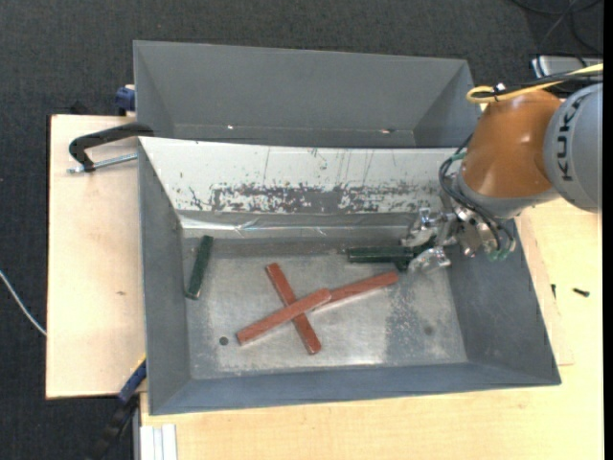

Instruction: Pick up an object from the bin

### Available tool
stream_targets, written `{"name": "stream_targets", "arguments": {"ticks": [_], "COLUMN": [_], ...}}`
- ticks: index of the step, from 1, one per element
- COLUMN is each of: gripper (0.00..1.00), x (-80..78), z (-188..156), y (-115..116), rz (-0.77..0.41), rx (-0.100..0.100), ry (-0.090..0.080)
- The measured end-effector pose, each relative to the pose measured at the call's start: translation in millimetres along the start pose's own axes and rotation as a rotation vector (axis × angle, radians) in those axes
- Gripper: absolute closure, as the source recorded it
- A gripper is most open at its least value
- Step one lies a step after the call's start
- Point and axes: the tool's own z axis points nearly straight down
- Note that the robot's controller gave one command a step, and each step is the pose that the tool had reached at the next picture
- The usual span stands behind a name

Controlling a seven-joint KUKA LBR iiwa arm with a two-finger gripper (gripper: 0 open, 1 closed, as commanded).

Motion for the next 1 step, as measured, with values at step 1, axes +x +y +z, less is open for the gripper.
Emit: {"name": "stream_targets", "arguments": {"ticks": [1], "gripper": [1.0], "x": [0.0], "z": [-3.8], "y": [1.3], "rz": [-0.001], "rx": [0.0], "ry": [0.0]}}
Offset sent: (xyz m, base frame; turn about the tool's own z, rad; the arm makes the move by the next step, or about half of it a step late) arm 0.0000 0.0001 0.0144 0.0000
